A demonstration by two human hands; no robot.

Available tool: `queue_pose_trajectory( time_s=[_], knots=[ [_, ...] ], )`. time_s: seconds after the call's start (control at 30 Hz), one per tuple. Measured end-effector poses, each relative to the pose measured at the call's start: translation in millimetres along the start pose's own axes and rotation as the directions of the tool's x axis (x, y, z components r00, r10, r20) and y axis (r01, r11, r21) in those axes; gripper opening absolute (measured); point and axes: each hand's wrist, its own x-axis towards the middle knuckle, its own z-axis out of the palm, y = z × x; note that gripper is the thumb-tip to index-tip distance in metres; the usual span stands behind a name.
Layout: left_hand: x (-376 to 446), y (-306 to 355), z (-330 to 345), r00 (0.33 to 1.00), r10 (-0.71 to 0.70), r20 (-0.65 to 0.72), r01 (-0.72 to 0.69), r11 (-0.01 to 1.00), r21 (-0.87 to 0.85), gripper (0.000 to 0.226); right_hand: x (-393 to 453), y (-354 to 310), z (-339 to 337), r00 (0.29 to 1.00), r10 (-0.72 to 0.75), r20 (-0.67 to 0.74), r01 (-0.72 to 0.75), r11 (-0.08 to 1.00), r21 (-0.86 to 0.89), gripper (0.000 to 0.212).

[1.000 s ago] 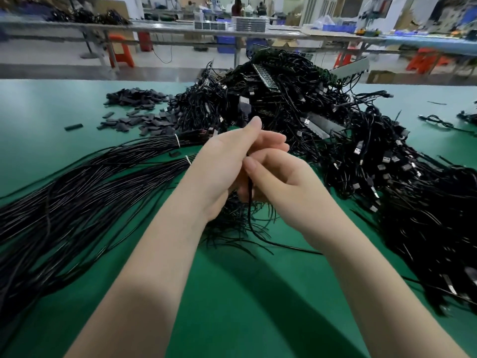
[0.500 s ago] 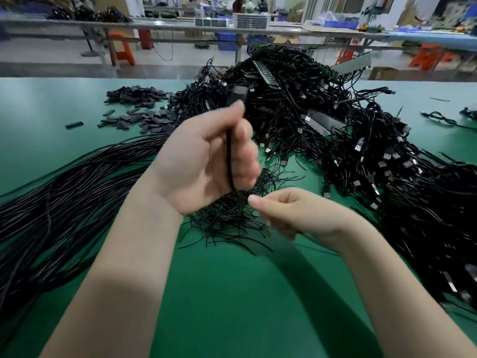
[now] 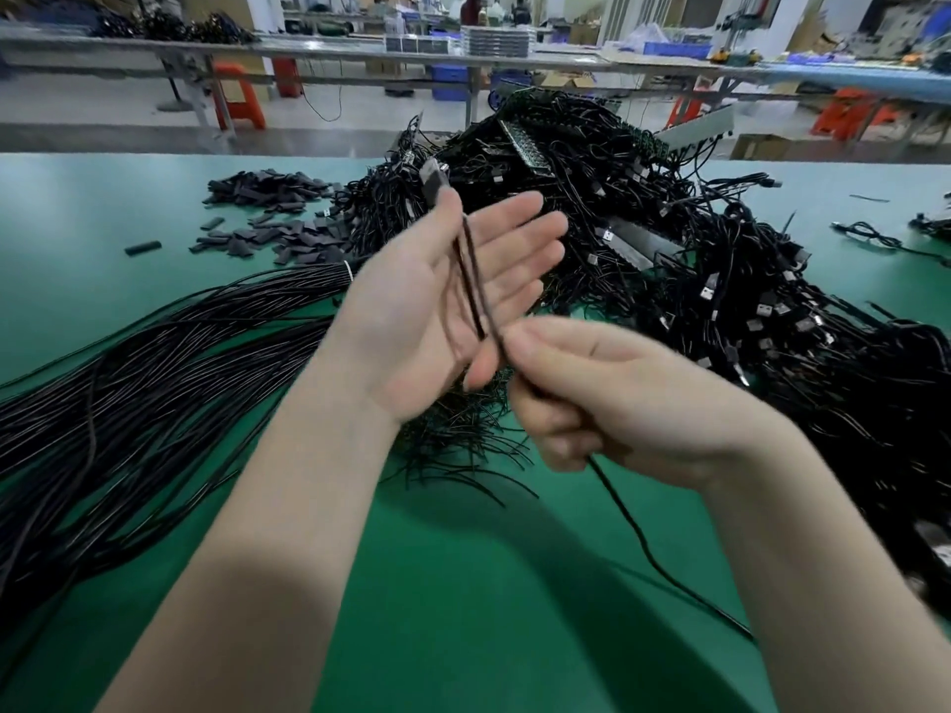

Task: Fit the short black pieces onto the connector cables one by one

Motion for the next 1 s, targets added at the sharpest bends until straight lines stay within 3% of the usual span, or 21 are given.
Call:
queue_pose_trajectory(
  time_s=[0.07,0.1,0.13,0.2,0.3,0.37,0.43,0.5,0.6,0.67,0.73,0.8,0.83,0.93,0.97,1.0],
  knots=[
    [-8.1,10.5,-3.3,0.995,-0.011,0.097,0.016,0.998,-0.054,0.054,5.0,18.5,-5.5,0.985,0.167,0.040,-0.162,0.982,-0.098,0.035],
    [-12.6,15.6,-5.3,0.990,-0.027,0.139,0.033,0.999,-0.039,0.052,6.4,25.9,-10.6,0.971,0.239,-0.007,-0.237,0.957,-0.166,0.039],
    [-16.0,19.6,-8.0,0.982,-0.052,0.182,0.050,0.999,0.014,0.049,6.4,29.9,-16.5,0.955,0.281,-0.098,-0.297,0.925,-0.237,0.042],
    [-21.4,23.0,-12.2,0.945,-0.157,0.286,0.091,0.969,0.231,0.044,3.6,28.6,-28.5,0.910,0.228,-0.347,-0.340,0.890,-0.305,0.048],
    [-19.3,10.7,-10.9,0.902,-0.371,0.219,0.149,0.746,0.650,0.048,-1.9,14.8,-39.6,0.810,0.013,-0.587,-0.185,0.955,-0.233,0.046],
    [-13.7,0.6,-4.6,0.925,-0.362,0.115,0.173,0.672,0.720,0.045,-3.6,0.5,-32.0,0.824,-0.084,-0.560,-0.030,0.981,-0.191,0.040],
    [-8.8,-1.6,-1.7,0.973,-0.228,0.048,0.159,0.802,0.576,0.041,-3.9,-10.4,-17.0,0.893,-0.165,-0.420,0.122,0.984,-0.126,0.030],
    [-5.9,3.2,-3.7,0.997,-0.069,0.041,0.053,0.953,0.297,0.044,-3.9,-13.4,-5.8,0.948,-0.176,-0.267,0.172,0.984,-0.041,0.030],
    [-8.6,14.6,-3.2,0.989,0.056,0.134,-0.046,0.996,-0.071,0.051,-1.2,-3.3,2.7,1.000,-0.023,-0.002,0.023,1.000,0.017,0.027],
    [-14.1,18.5,0.1,0.986,0.058,0.154,-0.035,0.989,-0.147,0.052,1.8,8.8,0.8,0.991,0.119,0.061,-0.112,0.988,-0.108,0.032],
    [-17.1,20.1,-2.3,0.983,-0.004,0.182,0.008,1.000,-0.022,0.050,5.8,17.0,-5.3,0.973,0.196,-0.125,-0.222,0.941,-0.256,0.040],
    [-18.3,18.2,-6.6,0.959,-0.126,0.253,0.062,0.967,0.247,0.047,3.9,16.5,-15.6,0.904,0.114,-0.412,-0.283,0.882,-0.377,0.052],
    [-17.9,15.2,-9.2,0.943,-0.208,0.259,0.085,0.904,0.419,0.047,1.3,13.9,-20.5,0.855,0.033,-0.517,-0.294,0.852,-0.433,0.055],
    [-13.0,1.7,-8.8,0.905,-0.414,0.100,0.167,0.560,0.812,0.047,-7.7,1.8,-31.7,0.722,-0.194,-0.664,-0.243,0.828,-0.506,0.055],
    [-10.9,-3.4,-5.6,0.905,-0.423,0.052,0.191,0.512,0.837,0.047,-9.7,-3.7,-32.4,0.702,-0.221,-0.677,-0.194,0.855,-0.480,0.053],
    [-8.1,-8.6,-2.7,0.922,-0.387,0.017,0.213,0.542,0.813,0.045,-10.8,-9.5,-30.4,0.712,-0.217,-0.668,-0.134,0.891,-0.433,0.049]
  ],
)
